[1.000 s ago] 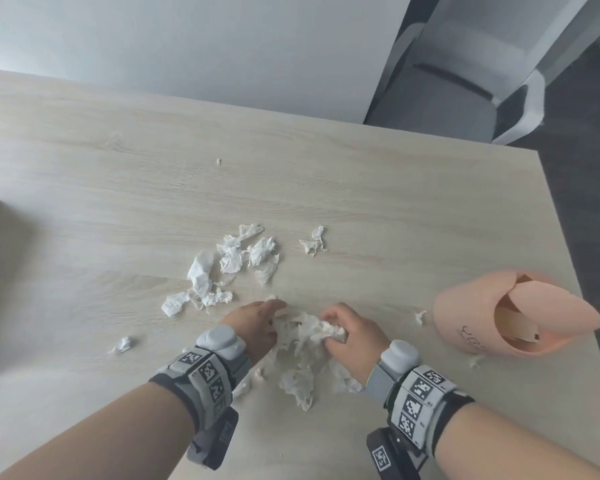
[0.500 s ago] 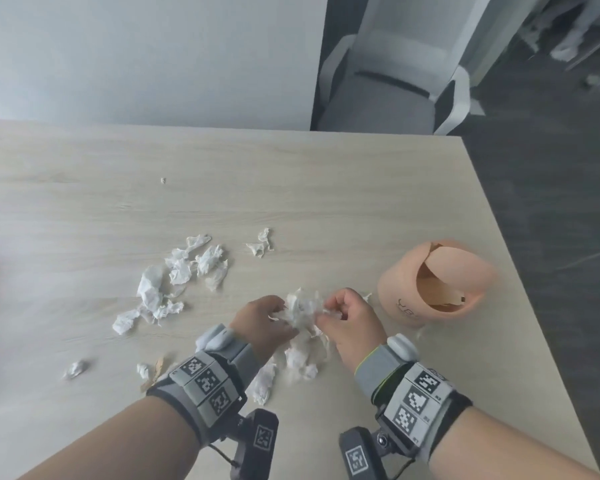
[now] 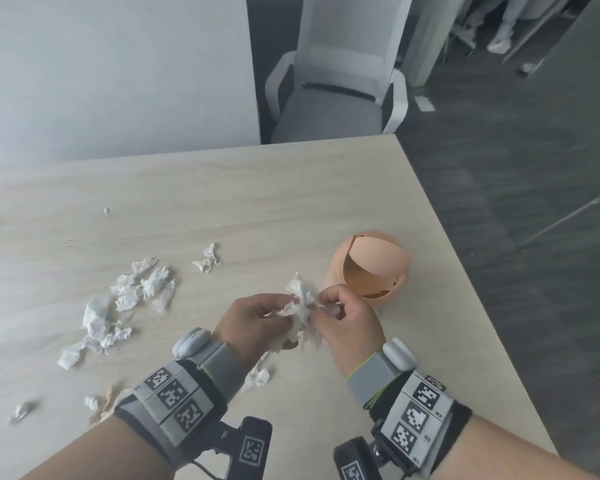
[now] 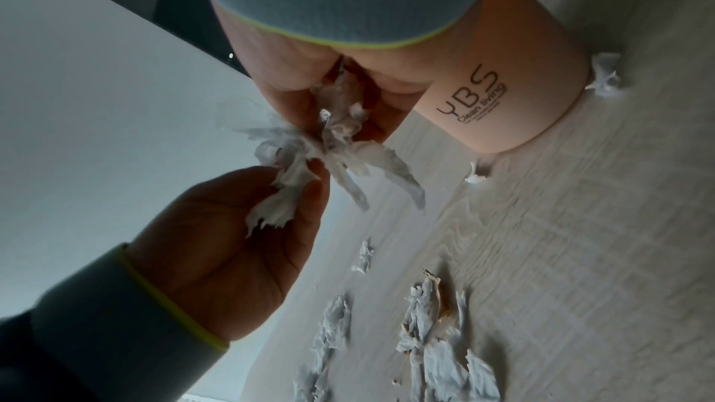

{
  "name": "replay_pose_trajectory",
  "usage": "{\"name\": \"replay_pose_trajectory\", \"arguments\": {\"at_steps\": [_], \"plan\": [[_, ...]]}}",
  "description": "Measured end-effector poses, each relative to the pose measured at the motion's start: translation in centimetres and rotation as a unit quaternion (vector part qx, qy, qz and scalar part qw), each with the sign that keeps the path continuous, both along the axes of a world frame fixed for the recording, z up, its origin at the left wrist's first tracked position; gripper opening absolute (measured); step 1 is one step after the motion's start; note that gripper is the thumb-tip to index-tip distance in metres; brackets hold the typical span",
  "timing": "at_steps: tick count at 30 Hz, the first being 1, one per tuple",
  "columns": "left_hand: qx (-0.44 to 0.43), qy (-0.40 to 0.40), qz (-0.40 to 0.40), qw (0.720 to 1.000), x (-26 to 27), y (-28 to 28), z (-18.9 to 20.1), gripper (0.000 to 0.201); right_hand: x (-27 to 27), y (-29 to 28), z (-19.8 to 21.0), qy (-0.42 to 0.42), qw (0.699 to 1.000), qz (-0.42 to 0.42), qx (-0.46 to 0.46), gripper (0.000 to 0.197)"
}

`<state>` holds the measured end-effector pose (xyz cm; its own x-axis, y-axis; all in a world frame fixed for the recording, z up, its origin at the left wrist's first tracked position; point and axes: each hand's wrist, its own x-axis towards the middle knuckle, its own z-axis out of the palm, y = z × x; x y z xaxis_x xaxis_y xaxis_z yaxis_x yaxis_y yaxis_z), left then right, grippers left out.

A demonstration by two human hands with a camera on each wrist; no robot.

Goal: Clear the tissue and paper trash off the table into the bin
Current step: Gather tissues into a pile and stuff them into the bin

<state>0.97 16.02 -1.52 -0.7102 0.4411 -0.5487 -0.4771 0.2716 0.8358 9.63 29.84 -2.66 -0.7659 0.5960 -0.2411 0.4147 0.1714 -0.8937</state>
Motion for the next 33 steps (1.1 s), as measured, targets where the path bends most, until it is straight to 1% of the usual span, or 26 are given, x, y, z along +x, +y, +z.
{"name": "replay_pose_trajectory", "arguments": {"at_steps": [3, 6, 8, 11, 13, 15, 16, 17, 18, 20, 22, 24, 26, 28, 29, 30, 31, 32, 33], "plan": [[0.001, 0.019, 0.012, 1.0, 0.4, 1.9, 0.7, 0.027, 1.0, 0.8, 0.5, 0.027, 1.0, -0.004, 0.005, 0.011], [-0.019, 0.086, -0.014, 0.996, 0.9, 3.8, 0.8, 0.034, 2.0, 2.4, 0.8, 0.045, 0.999, -0.027, -0.013, 0.013], [-0.032, 0.128, -0.032, 0.991, 1.1, 4.8, 1.0, 0.03, 2.2, 3.4, 0.9, 0.064, 0.997, -0.05, -0.017, 0.015], [-0.062, 0.208, -0.058, 0.974, 1.6, 7.1, 1.3, 0.021, 2.5, 5.5, 1.0, 0.078, 0.993, -0.065, 0.053, 0.018], [-0.083, 0.279, -0.084, 0.953, 1.7, 8.5, 1.1, 0.024, 2.5, 6.8, 0.8, 0.064, 0.99, -0.059, 0.109, 0.015], [-0.101, 0.323, -0.115, 0.934, 1.7, 9.5, 0.7, 0.031, 2.6, 7.7, 0.2, 0.047, 0.986, -0.04, 0.157, 0.009], [-0.112, 0.345, -0.132, 0.922, 1.6, 9.6, 0.4, 0.03, 2.6, 7.9, -0.1, 0.036, 0.983, -0.022, 0.176, 0.005], [-0.12, 0.374, -0.157, 0.906, 1.5, 9.9, 0.0, 0.026, 2.7, 8.3, -0.3, 0.025, 0.981, 0.001, 0.195, 0.003], [-0.124, 0.408, -0.184, 0.886, 1.5, 9.9, -0.4, 0.022, 2.9, 8.5, -0.3, 0.009, 0.976, 0.028, 0.214, 0.005], [-0.126, 0.468, -0.24, 0.841, 1.2, 9.6, -1.2, 0.021, 3.3, 8.8, -0.2, -0.031, 0.963, 0.085, 0.255, 0.016], [-0.158, 0.478, -0.306, 0.808, 1.0, 9.5, -1.7, 0.023, 3.8, 9.1, 0.1, -0.074, 0.945, 0.146, 0.283, 0.029], [-0.221, 0.451, -0.382, 0.776, 0.9, 9.7, -1.7, 0.038, 4.0, 9.4, 0.1, -0.106, 0.924, 0.203, 0.306, 0.039], [-0.262, 0.44, -0.413, 0.753, 1.0, 10.3, -1.7, 0.047, 4.0, 9.8, -0.3, -0.121, 0.898, 0.237, 0.35, 0.039], [-0.274, 0.479, -0.413, 0.725, 0.8, 10.7, -1.9, 0.041, 4.0, 10.2, -0.8, -0.123, 0.879, 0.245, 0.39, 0.032], [-0.273, 0.498, -0.414, 0.711, 0.6, 10.8, -2.2, 0.037, 4.0, 10.4, -1.0, -0.12, 0.875, 0.248, 0.399, 0.029], [-0.266, 0.504, -0.414, 0.71, 0.4, 10.8, -2.3, 0.035, 4.0, 10.6, -1.0, -0.114, 0.873, 0.252, 0.401, 0.03], [-0.253, 0.504, -0.412, 0.716, 0.3, 10.9, -2.5, 0.033, 4.0, 10.7, -1.1, -0.106, 0.873, 0.257, 0.401, 0.031], [-0.236, 0.504, -0.404, 0.726, 0.1, 10.8, -2.6, 0.031, 3.9, 10.7, -1.1, -0.098, 0.874, 0.259, 0.398, 0.034], [-0.214, 0.505, -0.383, 0.743, 0.1, 10.8, -2.6, 0.029, 3.9, 10.7, -1.1, -0.09, 0.879, 0.257, 0.392, 0.038]]}}
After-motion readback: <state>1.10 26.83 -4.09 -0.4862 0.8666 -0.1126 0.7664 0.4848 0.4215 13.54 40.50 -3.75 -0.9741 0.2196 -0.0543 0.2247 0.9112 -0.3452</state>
